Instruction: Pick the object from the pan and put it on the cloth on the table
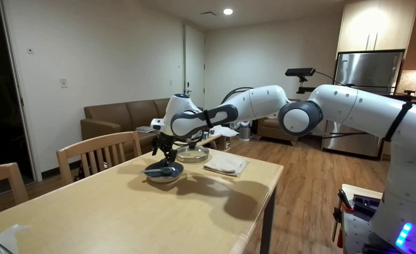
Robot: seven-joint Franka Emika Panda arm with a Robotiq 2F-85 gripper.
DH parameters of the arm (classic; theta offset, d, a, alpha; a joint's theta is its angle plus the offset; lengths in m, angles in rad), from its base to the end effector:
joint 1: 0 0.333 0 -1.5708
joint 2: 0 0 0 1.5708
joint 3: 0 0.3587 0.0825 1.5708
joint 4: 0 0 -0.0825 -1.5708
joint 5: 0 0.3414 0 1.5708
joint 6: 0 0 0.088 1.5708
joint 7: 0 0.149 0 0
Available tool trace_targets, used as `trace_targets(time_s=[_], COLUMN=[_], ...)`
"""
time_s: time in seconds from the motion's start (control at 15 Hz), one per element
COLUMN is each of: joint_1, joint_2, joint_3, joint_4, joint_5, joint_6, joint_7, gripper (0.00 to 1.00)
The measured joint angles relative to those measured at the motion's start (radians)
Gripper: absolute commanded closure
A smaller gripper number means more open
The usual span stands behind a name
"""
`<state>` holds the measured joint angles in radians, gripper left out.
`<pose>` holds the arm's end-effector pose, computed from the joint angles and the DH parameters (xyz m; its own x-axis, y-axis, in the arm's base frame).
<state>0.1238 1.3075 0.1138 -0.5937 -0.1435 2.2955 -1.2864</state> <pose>0.8454 0.1366 0.2120 0.0626 0.9945 0.0837 0.9210 -0.0899 0.3791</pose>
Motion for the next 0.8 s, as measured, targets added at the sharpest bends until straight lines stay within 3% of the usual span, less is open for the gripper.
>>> trace_targets(time_s=[0.2, 0.67, 0.73, 0.8], joint_1=[0.011, 0.053, 0.062, 0.07], joint_2=[0.022, 0.026, 0.025, 0.024], joint_3=[-0.021, -0.023, -0.023, -0.022], joint_4=[-0.001, -0.024, -0.024, -0.024], joint_5=[0.0, 0.001, 0.001, 0.001], joint_6=[0.101, 0.098, 0.096, 0.096], joint_7=[0.093, 0.175, 0.182, 0.191], gripper=[0.0, 0.0, 0.25, 0.26])
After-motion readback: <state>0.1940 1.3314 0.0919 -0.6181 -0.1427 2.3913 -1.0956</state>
